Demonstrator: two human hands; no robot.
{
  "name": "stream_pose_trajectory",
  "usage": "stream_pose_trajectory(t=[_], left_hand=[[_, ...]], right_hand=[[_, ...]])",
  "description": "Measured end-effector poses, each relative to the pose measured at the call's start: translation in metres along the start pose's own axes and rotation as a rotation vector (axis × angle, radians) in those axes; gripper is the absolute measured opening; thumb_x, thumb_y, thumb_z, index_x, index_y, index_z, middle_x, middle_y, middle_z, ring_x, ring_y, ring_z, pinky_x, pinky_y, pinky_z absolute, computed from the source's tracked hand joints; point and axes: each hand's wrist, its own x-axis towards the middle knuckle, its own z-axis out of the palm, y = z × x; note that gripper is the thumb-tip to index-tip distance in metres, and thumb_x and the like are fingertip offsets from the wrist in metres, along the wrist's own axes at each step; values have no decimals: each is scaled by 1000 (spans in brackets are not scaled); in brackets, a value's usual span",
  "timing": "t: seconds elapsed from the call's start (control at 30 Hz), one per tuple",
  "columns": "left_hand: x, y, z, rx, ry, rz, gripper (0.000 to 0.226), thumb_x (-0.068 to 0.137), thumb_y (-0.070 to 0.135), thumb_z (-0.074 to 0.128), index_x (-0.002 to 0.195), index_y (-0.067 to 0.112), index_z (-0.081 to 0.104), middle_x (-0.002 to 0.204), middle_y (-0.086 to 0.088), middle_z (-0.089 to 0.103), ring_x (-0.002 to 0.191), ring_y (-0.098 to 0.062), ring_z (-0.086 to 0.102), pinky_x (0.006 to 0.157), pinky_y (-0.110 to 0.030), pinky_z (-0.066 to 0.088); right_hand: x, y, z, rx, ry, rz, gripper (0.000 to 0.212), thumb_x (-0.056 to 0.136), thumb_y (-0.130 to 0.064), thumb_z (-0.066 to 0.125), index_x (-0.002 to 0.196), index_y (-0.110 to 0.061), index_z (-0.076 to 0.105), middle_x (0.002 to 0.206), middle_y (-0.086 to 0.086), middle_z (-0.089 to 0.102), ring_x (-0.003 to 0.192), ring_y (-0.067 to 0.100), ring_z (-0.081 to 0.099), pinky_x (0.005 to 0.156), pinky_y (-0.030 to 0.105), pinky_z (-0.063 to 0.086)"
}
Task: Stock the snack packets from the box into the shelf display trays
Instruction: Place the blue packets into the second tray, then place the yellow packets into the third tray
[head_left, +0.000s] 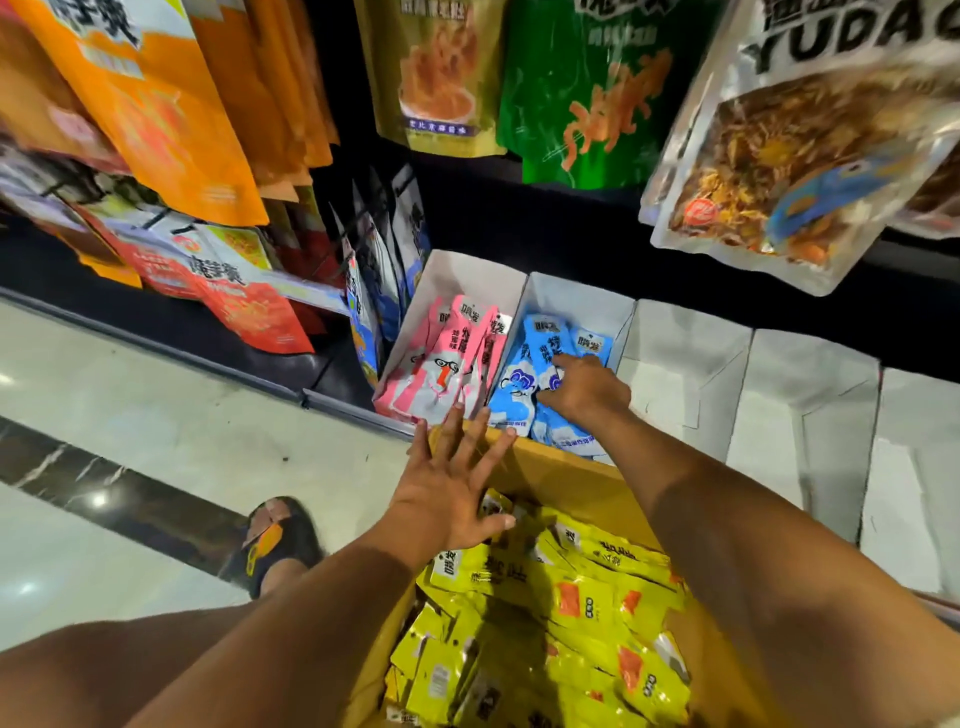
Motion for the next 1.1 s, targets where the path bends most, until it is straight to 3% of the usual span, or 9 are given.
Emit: stream_pose_trajectory(t=[0.27,0.47,0.77,0.87,0.97,1.1], left_hand=[[0,-1,2,11,-20,0,101,84,90,19,144,40,-45,156,-4,-48,143,-39,-42,118,-68,-12],[-1,-1,-6,3,-62,-19,90,93,80,21,147,42,-40,158,-2,-45,145,-37,-40,120,-68,-10],[-60,15,-40,70,-6,67,74,102,66,17,163,31,-6,172,-4,-3,157,-33,-12,124,-62,-7],[-89,27,-38,42,45,83,73,100,66,18,163,30,13,172,-5,13,159,-31,-1,125,-58,-3],[-120,41,-16,-98,8,79,69,103,63,25,163,31,14,172,-3,11,159,-29,0,127,-53,5],[-162,63,29,-112,-104,73,68,105,61,24,163,28,15,172,-5,11,159,-30,1,127,-52,8]], right_hand=[[-1,18,17,55,-65,-88,70,88,-55,66,150,-33,41,163,6,25,143,34,36,107,47,44],[-39,30,2,129,-2,-146,57,89,-46,69,141,-29,54,152,5,40,139,28,40,106,43,43],[-150,58,-17,236,1,-229,46,85,-45,71,128,-28,64,140,5,49,130,25,49,110,37,40],[-191,72,-10,204,-20,-254,52,82,-52,70,129,-31,62,137,3,52,127,25,51,108,40,42],[-231,84,12,208,-50,-250,44,85,-43,74,126,-30,65,132,4,56,126,22,51,107,34,42],[-276,103,60,202,-165,-204,35,84,-40,74,118,-34,67,125,3,62,114,22,60,92,30,46]])
